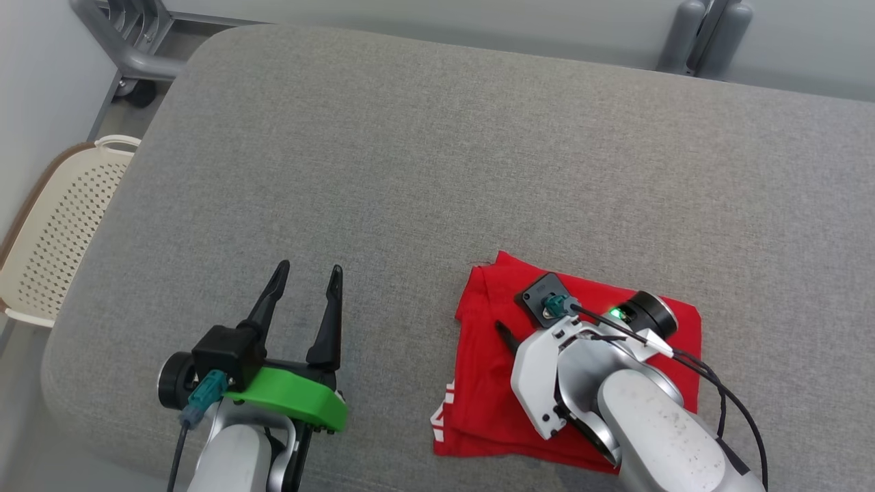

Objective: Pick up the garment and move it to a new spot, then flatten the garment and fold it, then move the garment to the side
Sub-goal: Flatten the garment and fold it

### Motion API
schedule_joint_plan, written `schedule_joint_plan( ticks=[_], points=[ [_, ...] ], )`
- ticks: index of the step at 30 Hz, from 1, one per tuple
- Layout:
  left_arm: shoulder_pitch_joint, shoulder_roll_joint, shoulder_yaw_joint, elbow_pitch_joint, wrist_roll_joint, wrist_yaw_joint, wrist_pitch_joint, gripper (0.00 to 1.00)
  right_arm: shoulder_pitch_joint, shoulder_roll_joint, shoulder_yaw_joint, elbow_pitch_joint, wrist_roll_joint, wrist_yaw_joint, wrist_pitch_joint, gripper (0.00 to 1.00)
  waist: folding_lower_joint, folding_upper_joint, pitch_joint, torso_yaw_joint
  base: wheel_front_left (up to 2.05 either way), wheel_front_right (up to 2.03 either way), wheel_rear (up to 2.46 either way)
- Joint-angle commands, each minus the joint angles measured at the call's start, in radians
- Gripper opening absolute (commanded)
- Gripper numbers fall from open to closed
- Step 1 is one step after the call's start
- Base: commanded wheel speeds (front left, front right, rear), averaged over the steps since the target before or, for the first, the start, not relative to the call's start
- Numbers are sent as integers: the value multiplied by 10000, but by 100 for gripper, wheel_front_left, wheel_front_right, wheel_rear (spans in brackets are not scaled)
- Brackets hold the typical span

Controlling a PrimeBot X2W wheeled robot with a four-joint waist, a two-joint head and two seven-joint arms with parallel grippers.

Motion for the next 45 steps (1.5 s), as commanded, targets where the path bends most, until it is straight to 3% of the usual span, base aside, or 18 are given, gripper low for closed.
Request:
schedule_joint_plan(
  ticks=[1,3,4,5,7,9,25,33,43,44,45],
  points=[
    [-178,20,-2,-31,-52,80,-4,100,-71,-24,-22,40,30,-3,21,64,0,-1,17,26,0,0,0],
    [-173,20,-22,-21,-74,71,-4,100,-124,-24,16,73,99,-3,-4,60,0,-1,42,60,0,0,0],
    [-169,20,-29,-16,-75,71,-4,100,-136,-24,57,101,113,-3,10,50,0,-1,51,74,0,0,0],
    [-168,20,-32,-11,-80,75,-4,100,-141,-24,72,125,97,-3,22,47,0,-1,60,87,0,0,0],
    [-176,20,-44,-11,-103,95,-4,100,-171,-26,102,180,9,-3,59,30,0,-1,80,103,0,0,0],
    [-181,20,-47,-19,-109,106,-4,100,-196,-26,89,215,-85,-3,65,0,0,-1,89,102,0,0,0],
    [-217,20,-130,45,-173,112,-4,100,-407,-26,-69,188,-280,-3,-428,0,0,-1,21,113,0,0,0],
    [-168,20,-122,65,-154,116,-4,100,-626,-24,-119,28,148,-3,-598,0,0,-1,-42,149,0,0,0],
    [-232,21,-399,100,-283,101,-4,100,-1362,-20,-348,913,517,-3,-686,0,0,-1,-16,468,0,0,0],
    [-227,21,-418,107,-284,106,-4,100,-1424,-14,-291,1027,651,-3,-626,55,0,-1,-12,508,0,0,0],
    [-227,21,-418,107,-284,106,-4,100,-1424,-14,-291,1027,651,-3,-626,55,0,-1,-12,508,0,0,0]
  ],
)
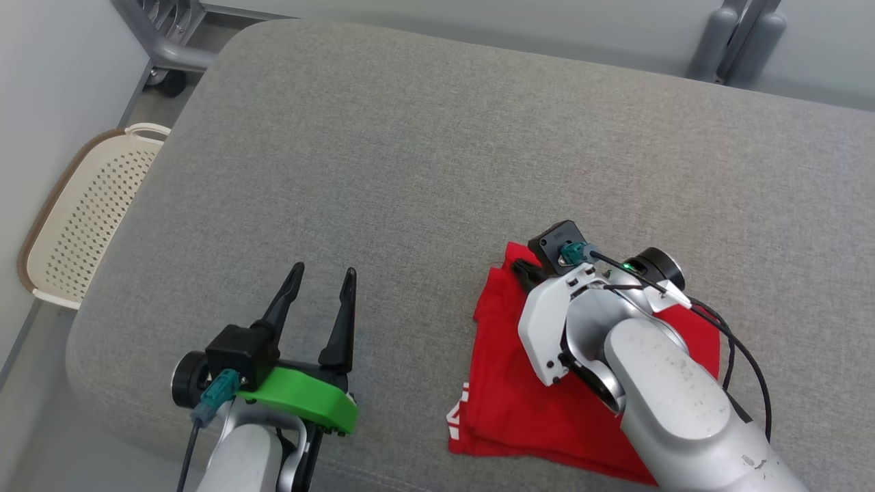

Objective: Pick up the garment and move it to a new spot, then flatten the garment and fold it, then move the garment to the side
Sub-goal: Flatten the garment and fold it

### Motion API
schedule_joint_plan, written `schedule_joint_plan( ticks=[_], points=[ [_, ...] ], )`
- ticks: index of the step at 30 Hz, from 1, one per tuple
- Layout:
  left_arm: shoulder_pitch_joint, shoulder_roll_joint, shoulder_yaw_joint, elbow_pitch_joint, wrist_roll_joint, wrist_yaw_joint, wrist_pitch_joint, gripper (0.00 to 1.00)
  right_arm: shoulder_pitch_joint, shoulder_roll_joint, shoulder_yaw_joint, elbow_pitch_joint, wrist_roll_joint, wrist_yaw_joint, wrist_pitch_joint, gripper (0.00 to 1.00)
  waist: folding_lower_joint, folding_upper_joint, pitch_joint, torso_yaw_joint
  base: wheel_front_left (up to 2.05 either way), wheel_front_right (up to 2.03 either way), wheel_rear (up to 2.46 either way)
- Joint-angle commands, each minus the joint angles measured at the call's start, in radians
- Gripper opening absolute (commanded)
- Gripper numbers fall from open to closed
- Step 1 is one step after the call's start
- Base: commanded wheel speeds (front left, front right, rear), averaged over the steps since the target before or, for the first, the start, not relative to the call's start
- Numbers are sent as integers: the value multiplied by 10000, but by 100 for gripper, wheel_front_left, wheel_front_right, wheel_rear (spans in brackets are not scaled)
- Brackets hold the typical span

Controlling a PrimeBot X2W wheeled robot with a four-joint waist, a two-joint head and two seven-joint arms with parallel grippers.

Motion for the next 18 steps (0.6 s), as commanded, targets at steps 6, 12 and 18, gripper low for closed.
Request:
schedule_joint_plan(
  ticks=[6,12,18],
  points=[
    [5,21,107,26,9,78,-4,100,-252,-14,321,409,921,-3,15,100,0,0,-66,100,0,0,0],
    [222,21,437,-32,249,70,-4,100,-453,-9,130,-106,1425,-3,-149,100,0,0,-410,-297,0,0,0],
    [483,100,709,-67,536,-34,-4,100,-126,-10,-395,-890,1508,-3,787,100,0,0,-927,-901,0,0,0]
  ],
)
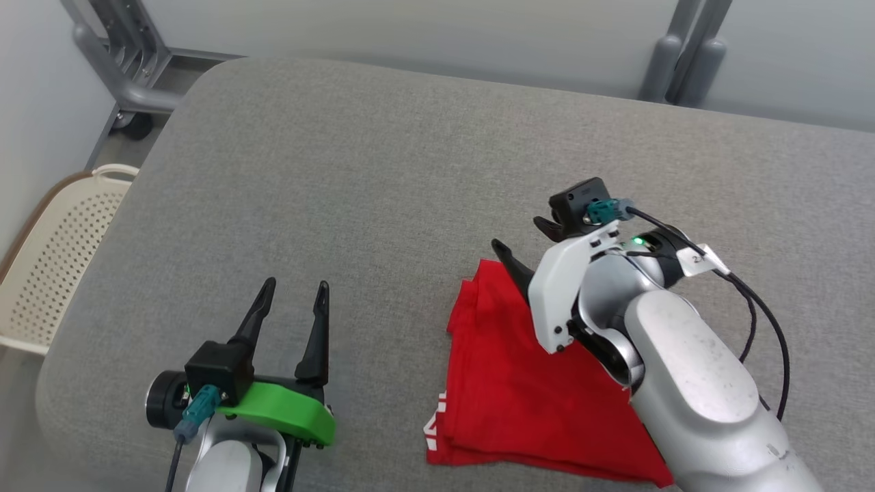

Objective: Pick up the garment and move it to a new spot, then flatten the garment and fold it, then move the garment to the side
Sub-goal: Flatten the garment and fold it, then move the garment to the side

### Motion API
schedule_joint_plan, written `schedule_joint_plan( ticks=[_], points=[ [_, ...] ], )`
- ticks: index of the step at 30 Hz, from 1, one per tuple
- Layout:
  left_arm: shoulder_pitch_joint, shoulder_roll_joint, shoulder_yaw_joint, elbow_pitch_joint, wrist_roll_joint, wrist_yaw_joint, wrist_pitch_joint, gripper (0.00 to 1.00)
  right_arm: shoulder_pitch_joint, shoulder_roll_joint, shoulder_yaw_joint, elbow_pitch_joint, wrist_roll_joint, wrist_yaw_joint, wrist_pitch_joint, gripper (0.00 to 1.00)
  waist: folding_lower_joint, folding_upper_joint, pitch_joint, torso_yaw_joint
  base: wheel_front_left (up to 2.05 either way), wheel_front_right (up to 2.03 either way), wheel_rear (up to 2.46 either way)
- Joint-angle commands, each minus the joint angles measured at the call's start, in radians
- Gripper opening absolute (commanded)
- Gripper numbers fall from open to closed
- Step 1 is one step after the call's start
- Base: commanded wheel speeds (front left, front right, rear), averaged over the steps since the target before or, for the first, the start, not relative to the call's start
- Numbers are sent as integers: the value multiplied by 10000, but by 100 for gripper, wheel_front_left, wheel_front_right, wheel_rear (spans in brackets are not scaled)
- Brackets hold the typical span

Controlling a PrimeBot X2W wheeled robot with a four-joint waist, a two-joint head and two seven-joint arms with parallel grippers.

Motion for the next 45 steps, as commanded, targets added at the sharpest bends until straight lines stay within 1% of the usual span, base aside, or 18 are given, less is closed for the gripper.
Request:
schedule_joint_plan(
  ticks=[1,3,4,5,8,10,15,18,20,25,28,31,35,40,45],
  points=[
    [166,101,31,-54,132,-59,-4,100,396,-29,-300,-269,103,-4,284,100,0,0,-442,-459,0,0,0],
    [237,120,2,-110,208,-82,-3,100,771,-27,-774,-748,31,-3,738,100,0,0,-593,-627,0,0,0],
    [355,167,-49,-125,243,-133,-3,100,1278,-26,-1290,-1308,-99,-3,1240,100,0,0,-731,-796,0,0,0],
    [381,191,-76,-127,269,-144,-3,100,1569,-26,-1599,-1646,-167,-3,1486,100,0,0,-780,-874,0,0,0],
    [460,238,-164,-124,283,-184,-2,100,2521,-23,-2352,-2760,-254,-3,2186,100,0,0,-890,-1073,0,0,0],
    [545,291,-188,-102,293,-194,-3,100,3168,-18,-2654,-3502,-33,-3,2573,100,0,0,-930,-1195,0,0,0],
    [521,346,-287,-44,315,-226,-3,100,4683,-26,-3090,-4899,38,-3,3167,100,0,0,-878,-1389,0,0,0],
    [367,329,-344,-65,340,-237,-3,100,5329,-21,-3371,-5368,-109,-1,3258,100,0,0,-731,-1439,0,0,0],
    [231,304,-368,-123,358,-227,-3,100,5724,-20,-3664,-5543,18,-3,3193,100,0,0,-549,-1471,0,0,0],
    [102,340,-355,-185,409,-236,-3,100,5732,-21,-3880,-5383,79,-3,2975,100,0,0,-259,-1495,0,0,0],
    [-37,371,-351,-223,426,-241,-3,100,5540,-23,-4040,-5088,39,-3,2804,100,0,0,-24,-1451,0,0,0],
    [-167,376,-385,-213,449,-245,-3,100,5429,-18,-4112,-4639,236,-3,2628,100,0,0,187,-1362,0,0,0],
    [-331,420,-403,-183,491,-249,-3,100,5279,-24,-4082,-4040,817,-3,2349,100,0,0,417,-1233,0,0,0],
    [-437,475,-394,-161,509,-246,-3,100,5095,-23,-3871,-3293,1293,-1,1970,100,0,0,638,-1133,0,0,0],
    [-495,482,-388,-138,515,-249,-3,100,4925,-6,-3276,-2764,1340,-1,1760,100,0,0,749,-1083,0,0,0]
  ],
)
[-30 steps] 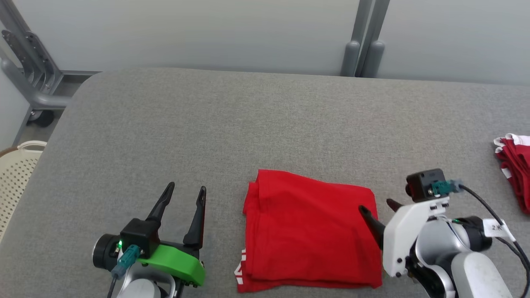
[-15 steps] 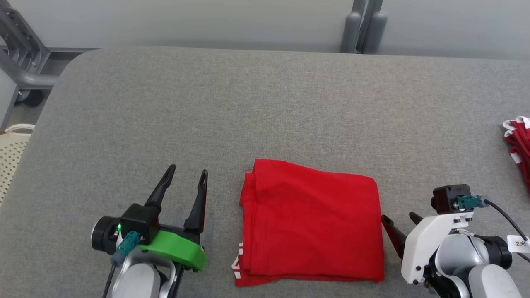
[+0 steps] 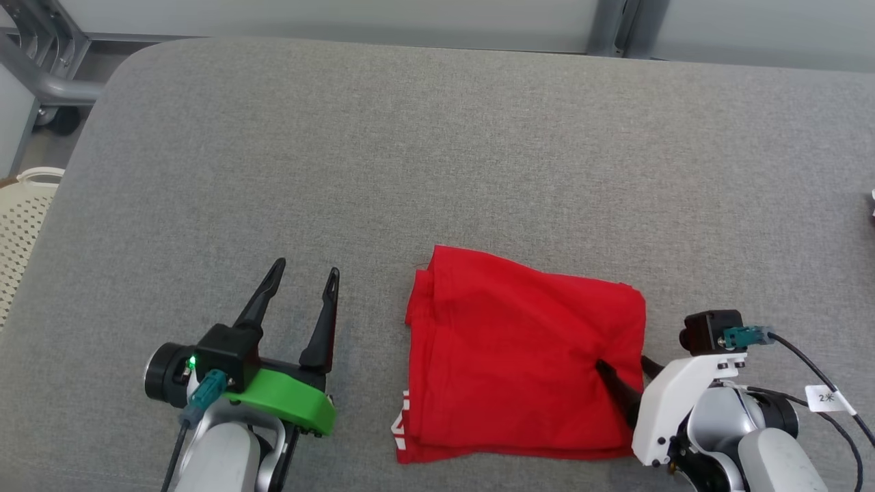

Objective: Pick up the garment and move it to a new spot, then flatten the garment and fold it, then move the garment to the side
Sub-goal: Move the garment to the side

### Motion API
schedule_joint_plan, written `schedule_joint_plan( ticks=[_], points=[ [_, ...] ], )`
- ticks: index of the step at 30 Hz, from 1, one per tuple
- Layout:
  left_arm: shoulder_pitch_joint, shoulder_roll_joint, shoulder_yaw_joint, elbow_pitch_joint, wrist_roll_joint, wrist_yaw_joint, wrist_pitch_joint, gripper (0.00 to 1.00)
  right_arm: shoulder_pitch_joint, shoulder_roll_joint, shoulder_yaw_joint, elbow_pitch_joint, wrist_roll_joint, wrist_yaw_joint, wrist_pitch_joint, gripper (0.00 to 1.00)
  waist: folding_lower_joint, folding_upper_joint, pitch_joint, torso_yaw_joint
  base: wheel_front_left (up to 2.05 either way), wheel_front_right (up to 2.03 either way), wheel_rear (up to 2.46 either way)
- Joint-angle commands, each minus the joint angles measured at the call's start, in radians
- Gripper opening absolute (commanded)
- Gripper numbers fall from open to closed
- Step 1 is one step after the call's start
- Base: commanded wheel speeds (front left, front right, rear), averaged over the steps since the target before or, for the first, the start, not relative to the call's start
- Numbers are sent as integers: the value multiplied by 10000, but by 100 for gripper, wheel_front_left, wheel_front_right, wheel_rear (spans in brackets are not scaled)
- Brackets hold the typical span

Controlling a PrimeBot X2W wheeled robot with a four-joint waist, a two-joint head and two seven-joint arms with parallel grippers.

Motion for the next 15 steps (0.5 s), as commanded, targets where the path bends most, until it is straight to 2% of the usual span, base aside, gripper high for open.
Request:
schedule_joint_plan(
  ticks=[1,3,4,15],
  points=[
    [-167,55,1,23,56,-19,-3,100,-26,24,175,202,-50,1,26,69,0,0,31,31,0,0,0],
    [-192,39,-7,39,40,-20,-3,100,-121,26,285,270,-278,1,-24,15,0,0,47,52,0,0,0],
    [-202,31,-9,48,33,-20,-3,100,-158,24,299,272,-396,1,-57,0,0,0,48,59,0,0,0],
    [-192,-53,239,-36,62,5,-3,100,-940,-10,-209,-25,-2135,-8,-142,0,0,0,-75,-247,0,0,0]
  ],
)
